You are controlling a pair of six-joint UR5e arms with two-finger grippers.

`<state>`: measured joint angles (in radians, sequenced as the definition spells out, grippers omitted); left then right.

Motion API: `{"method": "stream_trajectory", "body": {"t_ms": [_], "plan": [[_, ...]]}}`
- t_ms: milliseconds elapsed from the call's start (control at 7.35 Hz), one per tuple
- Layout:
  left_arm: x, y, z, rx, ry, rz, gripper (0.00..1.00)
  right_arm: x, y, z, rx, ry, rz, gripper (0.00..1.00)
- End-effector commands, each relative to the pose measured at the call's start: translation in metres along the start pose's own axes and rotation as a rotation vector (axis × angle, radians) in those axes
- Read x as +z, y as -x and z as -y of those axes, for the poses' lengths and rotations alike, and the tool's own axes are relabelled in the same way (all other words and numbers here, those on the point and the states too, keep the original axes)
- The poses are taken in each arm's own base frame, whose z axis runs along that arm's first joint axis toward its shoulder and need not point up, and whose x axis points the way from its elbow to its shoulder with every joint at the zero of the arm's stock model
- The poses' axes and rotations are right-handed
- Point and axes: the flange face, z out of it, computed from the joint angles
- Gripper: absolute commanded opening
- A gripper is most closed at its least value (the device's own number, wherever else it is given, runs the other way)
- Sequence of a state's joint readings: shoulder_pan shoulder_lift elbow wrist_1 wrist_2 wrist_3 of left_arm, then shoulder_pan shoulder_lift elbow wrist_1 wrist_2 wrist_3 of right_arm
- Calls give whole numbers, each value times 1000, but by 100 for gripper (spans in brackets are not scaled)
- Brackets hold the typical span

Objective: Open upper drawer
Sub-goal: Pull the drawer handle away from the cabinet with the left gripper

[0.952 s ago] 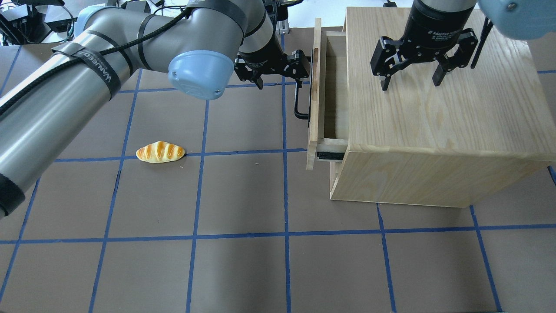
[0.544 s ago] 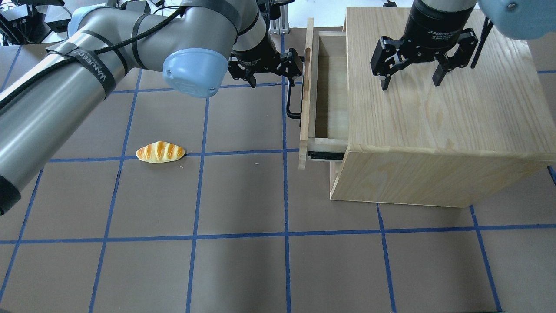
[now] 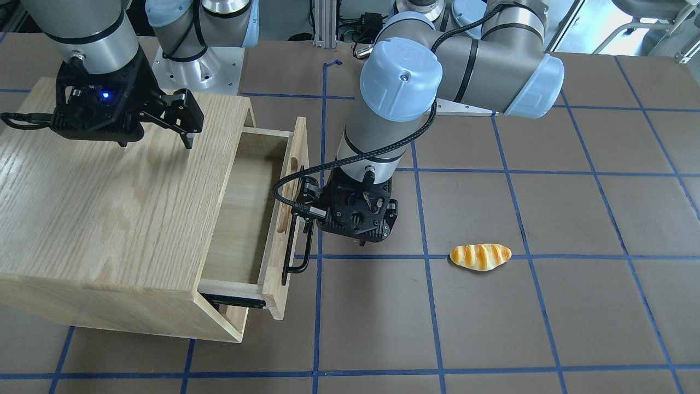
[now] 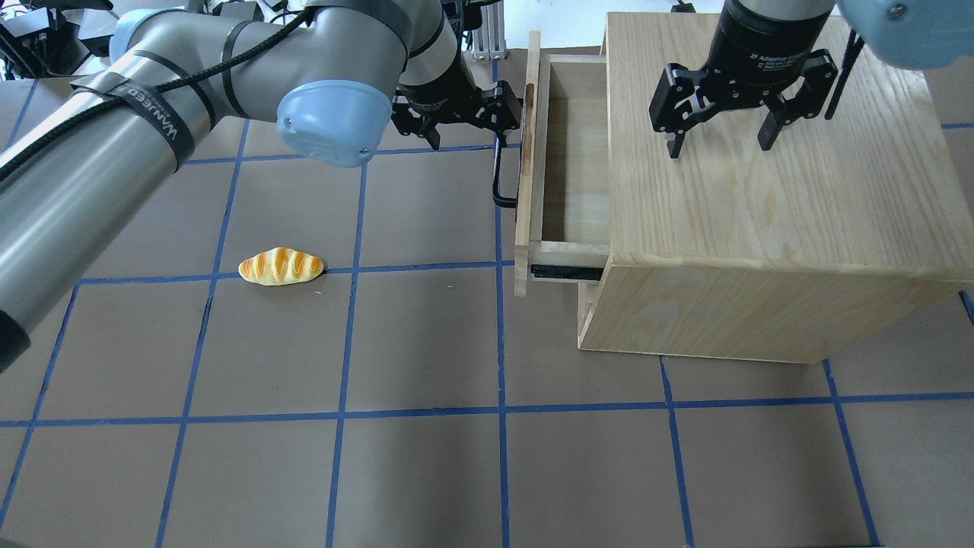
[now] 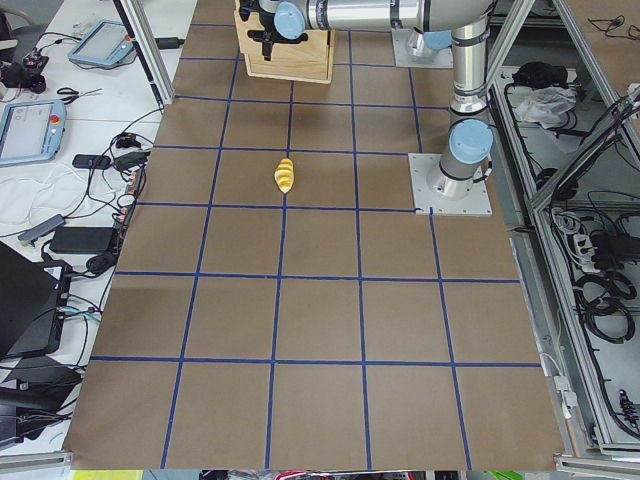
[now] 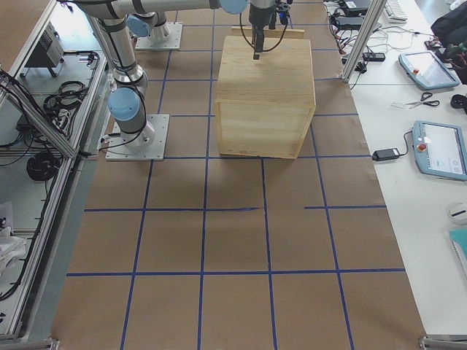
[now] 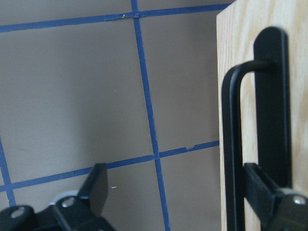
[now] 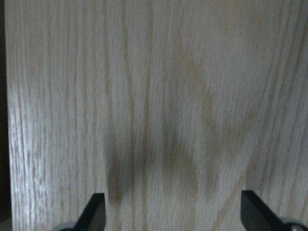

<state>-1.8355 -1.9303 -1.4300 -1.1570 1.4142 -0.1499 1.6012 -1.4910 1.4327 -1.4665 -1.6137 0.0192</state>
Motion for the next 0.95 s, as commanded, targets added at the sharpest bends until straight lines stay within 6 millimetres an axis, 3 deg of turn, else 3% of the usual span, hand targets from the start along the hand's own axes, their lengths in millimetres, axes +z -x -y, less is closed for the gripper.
{"method": "stream_trajectory", "body": {"t_ms": [0,816], "plan": [[-4,14,4,1,-5,4,100,1,0,0,-1,2,0,100],[-10,33,7,-21,1,13,100,1,-1,0,2,2,0,100]]}}
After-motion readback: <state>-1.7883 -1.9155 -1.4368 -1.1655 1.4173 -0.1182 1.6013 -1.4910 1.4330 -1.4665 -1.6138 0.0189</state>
